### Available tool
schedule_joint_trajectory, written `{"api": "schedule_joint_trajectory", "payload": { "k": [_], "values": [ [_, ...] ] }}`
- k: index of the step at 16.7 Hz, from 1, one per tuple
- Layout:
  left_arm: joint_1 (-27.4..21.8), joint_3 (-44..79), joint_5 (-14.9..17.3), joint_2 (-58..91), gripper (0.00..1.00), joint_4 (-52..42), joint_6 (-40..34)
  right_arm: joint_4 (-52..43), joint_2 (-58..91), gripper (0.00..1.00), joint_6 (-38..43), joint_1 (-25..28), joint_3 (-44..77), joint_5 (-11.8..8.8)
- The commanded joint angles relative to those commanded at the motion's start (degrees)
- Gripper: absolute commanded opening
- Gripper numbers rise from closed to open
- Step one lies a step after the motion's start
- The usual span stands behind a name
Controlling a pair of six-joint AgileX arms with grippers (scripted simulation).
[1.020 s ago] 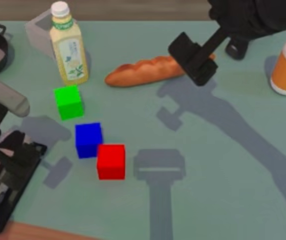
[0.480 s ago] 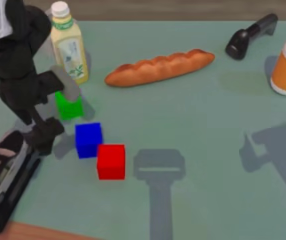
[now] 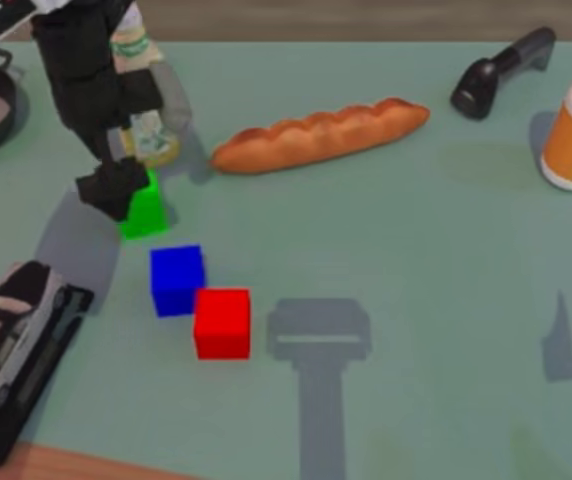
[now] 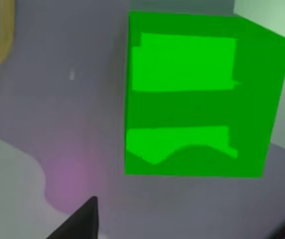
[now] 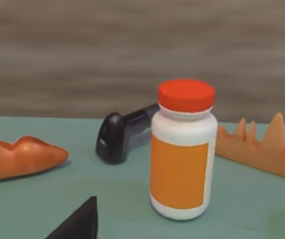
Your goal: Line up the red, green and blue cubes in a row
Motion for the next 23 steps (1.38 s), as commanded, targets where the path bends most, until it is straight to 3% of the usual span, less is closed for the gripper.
{"api": "schedule_joint_trajectory", "payload": {
  "k": [10,18,23],
  "values": [
    [0.17,4.89,-0.25,1.76,1.00,0.38,1.81,2.46,-4.34,1.00,0.44,-2.43,-4.13,-0.46],
    [-0.06,-7.03,-0.25,4.49,1.00,15.12,1.93,2.46,-4.34,1.00,0.44,-2.43,-4.13,-0.46],
    [-0.06,-8.06,-0.24,4.78,1.00,16.21,1.95,2.46,-4.34,1.00,0.44,-2.43,-4.13,-0.46]
  ]
}}
